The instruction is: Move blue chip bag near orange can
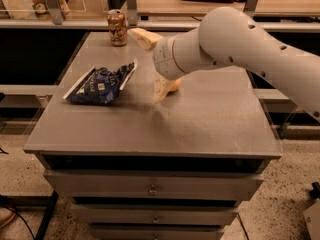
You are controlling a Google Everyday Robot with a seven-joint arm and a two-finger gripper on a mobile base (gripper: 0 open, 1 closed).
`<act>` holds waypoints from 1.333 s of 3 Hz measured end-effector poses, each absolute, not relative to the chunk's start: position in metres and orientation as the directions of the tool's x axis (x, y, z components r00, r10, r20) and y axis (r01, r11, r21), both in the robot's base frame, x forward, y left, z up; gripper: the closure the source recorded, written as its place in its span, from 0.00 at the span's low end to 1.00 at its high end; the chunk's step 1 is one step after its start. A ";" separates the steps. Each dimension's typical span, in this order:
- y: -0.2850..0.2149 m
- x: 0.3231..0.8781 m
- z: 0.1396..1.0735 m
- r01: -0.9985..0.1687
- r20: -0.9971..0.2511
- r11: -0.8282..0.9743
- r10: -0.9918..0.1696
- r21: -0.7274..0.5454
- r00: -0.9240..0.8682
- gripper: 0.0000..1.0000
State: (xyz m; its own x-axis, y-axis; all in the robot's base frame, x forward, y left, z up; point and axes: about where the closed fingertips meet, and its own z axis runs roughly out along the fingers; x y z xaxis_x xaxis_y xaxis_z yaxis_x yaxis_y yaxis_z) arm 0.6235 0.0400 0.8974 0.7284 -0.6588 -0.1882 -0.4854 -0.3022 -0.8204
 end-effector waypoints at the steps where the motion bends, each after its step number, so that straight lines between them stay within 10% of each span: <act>1: 0.053 0.616 0.894 -0.483 -0.188 -0.326 -0.638 -0.813 0.747 0.00; 2: 0.063 0.611 0.896 -0.484 -0.201 -0.329 -0.620 -0.811 0.759 0.05; 4: 0.069 0.609 0.898 -0.509 -0.252 -0.294 -0.609 -0.809 0.752 0.45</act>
Offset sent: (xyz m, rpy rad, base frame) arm -0.0179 0.0316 0.0011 0.0121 0.0304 0.0726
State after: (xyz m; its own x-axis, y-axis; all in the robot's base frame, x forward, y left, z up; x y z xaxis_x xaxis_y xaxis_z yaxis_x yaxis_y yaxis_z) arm 0.6092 0.0689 0.8976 0.7524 -0.6086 -0.2519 -0.5087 -0.2940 -0.8092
